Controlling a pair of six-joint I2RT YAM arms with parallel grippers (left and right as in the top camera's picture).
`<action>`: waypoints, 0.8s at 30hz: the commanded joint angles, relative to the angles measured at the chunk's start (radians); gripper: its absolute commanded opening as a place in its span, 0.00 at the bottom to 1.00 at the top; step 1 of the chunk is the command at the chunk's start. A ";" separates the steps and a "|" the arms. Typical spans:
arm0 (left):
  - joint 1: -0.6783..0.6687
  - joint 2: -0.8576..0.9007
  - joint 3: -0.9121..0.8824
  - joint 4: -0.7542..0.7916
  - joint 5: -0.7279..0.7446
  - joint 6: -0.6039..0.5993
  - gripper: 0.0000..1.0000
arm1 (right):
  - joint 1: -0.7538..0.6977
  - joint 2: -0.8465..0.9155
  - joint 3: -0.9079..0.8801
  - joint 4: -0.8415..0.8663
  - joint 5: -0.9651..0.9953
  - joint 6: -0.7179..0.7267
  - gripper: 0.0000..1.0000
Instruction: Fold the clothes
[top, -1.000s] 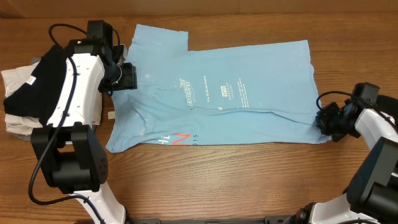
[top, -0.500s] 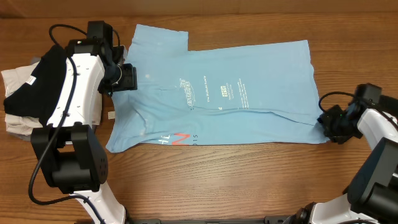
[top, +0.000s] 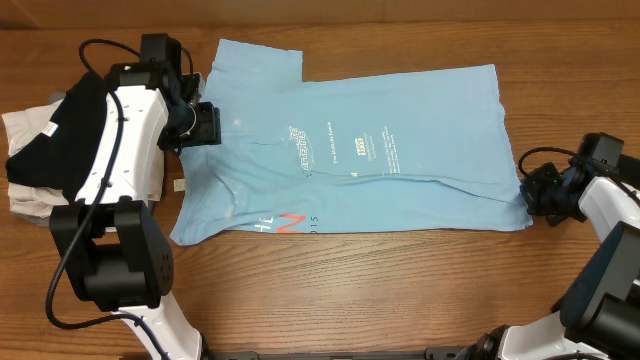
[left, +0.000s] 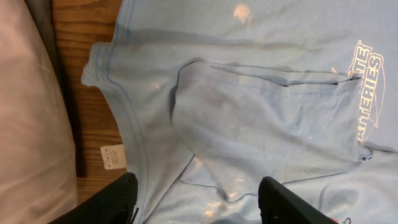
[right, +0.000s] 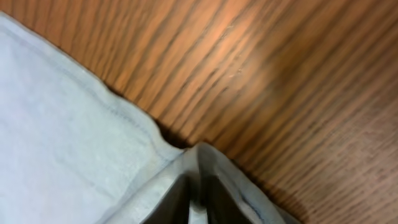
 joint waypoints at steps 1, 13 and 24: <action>0.000 -0.026 0.023 0.004 0.018 0.009 0.66 | -0.002 -0.003 -0.007 0.012 -0.044 -0.009 0.07; 0.000 -0.026 0.023 0.004 0.018 0.009 0.66 | -0.004 -0.003 -0.001 0.166 -0.232 0.067 0.04; 0.000 -0.026 0.023 0.000 0.018 0.009 0.67 | -0.004 -0.003 -0.001 0.206 -0.174 0.109 0.04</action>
